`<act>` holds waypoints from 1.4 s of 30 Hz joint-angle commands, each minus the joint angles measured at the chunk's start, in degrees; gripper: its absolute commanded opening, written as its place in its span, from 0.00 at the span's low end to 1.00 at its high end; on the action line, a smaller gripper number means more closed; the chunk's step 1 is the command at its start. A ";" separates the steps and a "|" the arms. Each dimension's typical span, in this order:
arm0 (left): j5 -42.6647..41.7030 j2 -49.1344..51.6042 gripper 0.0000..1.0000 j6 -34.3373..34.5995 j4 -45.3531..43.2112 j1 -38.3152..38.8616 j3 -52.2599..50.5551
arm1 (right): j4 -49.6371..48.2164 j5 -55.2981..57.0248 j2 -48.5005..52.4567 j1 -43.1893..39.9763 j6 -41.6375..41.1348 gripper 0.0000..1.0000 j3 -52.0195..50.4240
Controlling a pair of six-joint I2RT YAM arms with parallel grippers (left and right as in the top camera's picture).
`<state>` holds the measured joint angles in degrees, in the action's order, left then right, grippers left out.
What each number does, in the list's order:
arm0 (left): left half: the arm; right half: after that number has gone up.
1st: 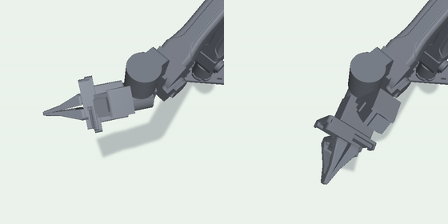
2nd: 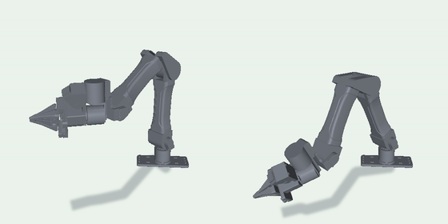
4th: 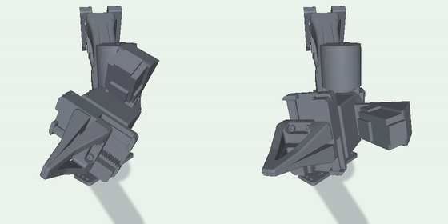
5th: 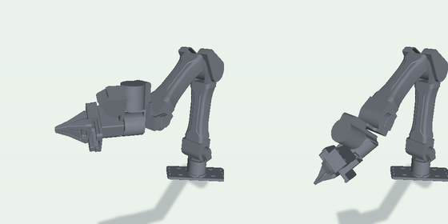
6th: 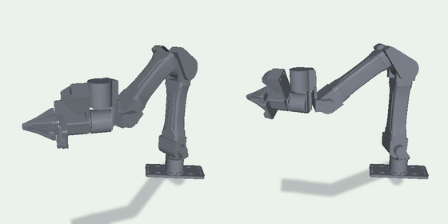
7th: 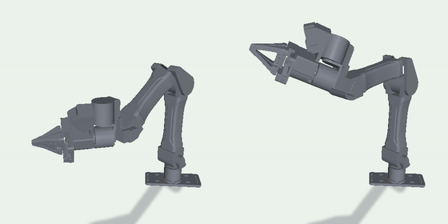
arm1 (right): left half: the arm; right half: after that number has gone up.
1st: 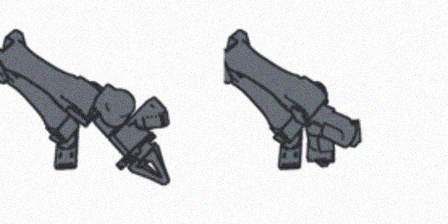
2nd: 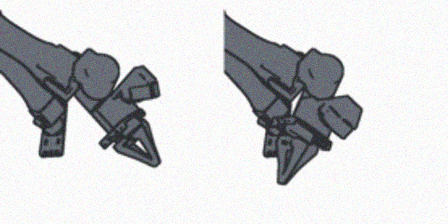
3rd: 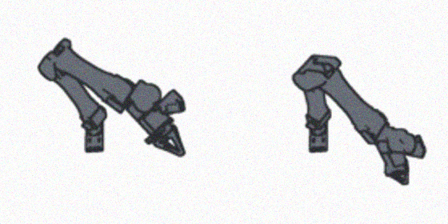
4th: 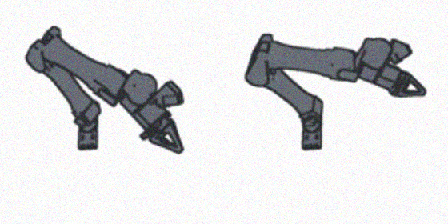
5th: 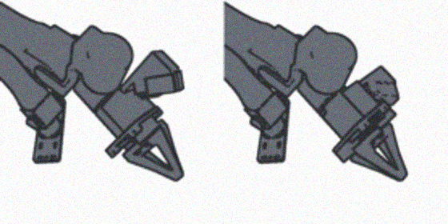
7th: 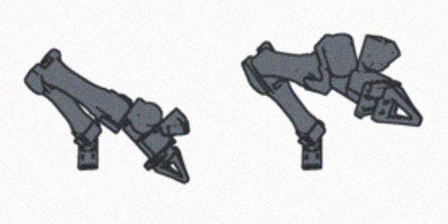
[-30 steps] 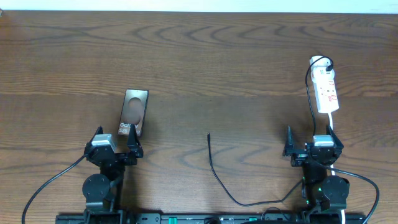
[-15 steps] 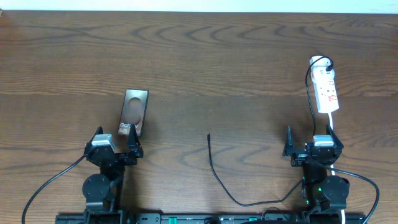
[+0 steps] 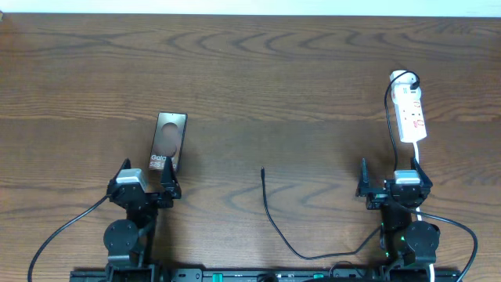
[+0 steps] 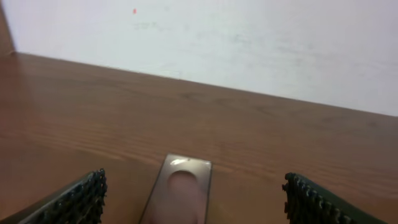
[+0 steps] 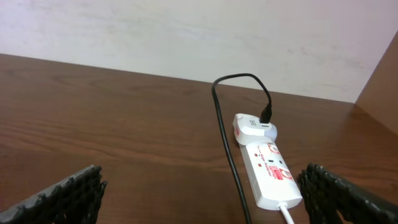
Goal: Plug charger to phone and switch on socket
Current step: 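Move the left gripper over the silver phone and lower onto it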
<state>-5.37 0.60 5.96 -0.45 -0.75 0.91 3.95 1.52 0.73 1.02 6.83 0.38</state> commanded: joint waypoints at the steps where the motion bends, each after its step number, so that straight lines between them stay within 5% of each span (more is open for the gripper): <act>1: -2.73 -0.26 0.89 0.83 -3.08 -0.31 0.50 | 0.20 0.48 -0.04 -0.46 -0.79 0.99 -0.07; 8: -2.21 11.28 0.89 -4.13 5.64 -0.31 17.49 | 0.20 0.48 -0.04 -0.46 -0.79 0.99 -0.07; 19: -1.49 67.12 0.89 -11.30 44.54 -0.31 76.48 | 0.20 0.48 -0.02 -0.46 -0.79 0.99 -0.07; 24: -1.55 86.64 0.89 -11.72 59.19 -0.31 95.43 | 0.20 0.48 -0.04 -0.46 -0.79 0.99 -0.07; 40: -3.21 109.66 0.89 -11.28 61.92 -0.31 98.16 | 0.20 0.48 -0.04 -0.46 -0.79 0.99 -0.07; 41: -3.21 110.05 0.81 -11.28 61.90 -0.31 98.16 | 0.20 0.48 -0.04 -0.46 -0.81 0.99 -0.07; 42: -3.21 110.38 0.62 -11.28 61.90 -0.31 98.16 | 0.20 0.48 -0.04 -0.46 -0.81 0.99 -0.07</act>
<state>-7.90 110.41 -4.64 61.14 -0.75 97.84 3.95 1.54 0.75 0.99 6.83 0.38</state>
